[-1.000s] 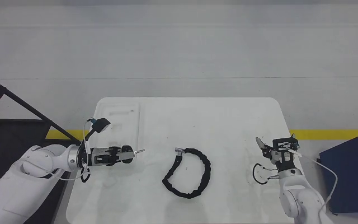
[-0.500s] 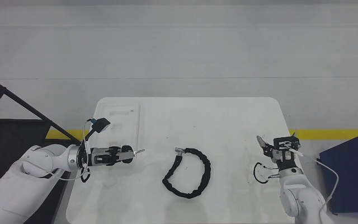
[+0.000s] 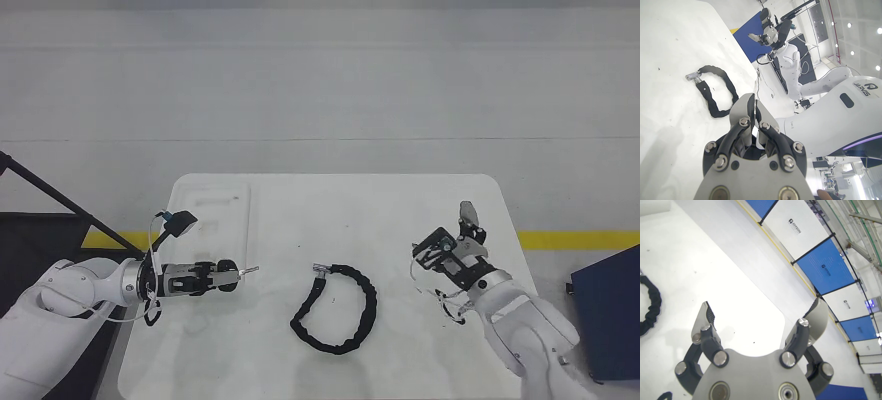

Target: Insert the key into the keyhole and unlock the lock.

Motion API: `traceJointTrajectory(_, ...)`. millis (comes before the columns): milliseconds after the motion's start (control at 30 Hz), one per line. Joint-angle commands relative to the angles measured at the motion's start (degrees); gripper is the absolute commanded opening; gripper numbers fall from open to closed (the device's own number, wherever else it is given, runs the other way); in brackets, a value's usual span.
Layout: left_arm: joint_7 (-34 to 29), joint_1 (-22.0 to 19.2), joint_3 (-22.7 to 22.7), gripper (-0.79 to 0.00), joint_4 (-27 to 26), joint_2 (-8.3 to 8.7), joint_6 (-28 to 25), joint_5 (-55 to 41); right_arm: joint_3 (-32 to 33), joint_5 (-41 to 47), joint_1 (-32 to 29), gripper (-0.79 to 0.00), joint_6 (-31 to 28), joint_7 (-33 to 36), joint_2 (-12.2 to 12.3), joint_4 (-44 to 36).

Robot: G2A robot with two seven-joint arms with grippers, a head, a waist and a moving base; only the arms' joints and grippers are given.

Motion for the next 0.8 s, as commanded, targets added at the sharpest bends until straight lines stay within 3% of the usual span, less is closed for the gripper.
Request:
traceJointTrajectory(0, 0.00, 0.00, 0.00, -0.785, 0.00, 0.00, 0.00, 0.00, -2.42, -3.16, 2.27, 0.000, -6.21, 2.94, 0.14, -0.54)
traceJointTrajectory(167, 0.00, 0.00, 0.00, -0.785, 0.00, 0.00, 0.00, 0.00, -6.65, -0.92, 8.00, 0.000, -14.81, 8.89, -0.14, 1.10)
traceJointTrajectory(433, 0.00, 0.00, 0.00, -0.785, 0.00, 0.00, 0.00, 0.00, -16.17, 14.28, 19.88, 0.000, -20.07, 21.09, -2.26, 12.64)
traceJointTrajectory(767, 0.00, 0.00, 0.00, -0.785, 0.00, 0.00, 0.00, 0.00, -28.89, 29.17, 31.54, 0.000, -16.57, 30.55, -5.77, 28.84)
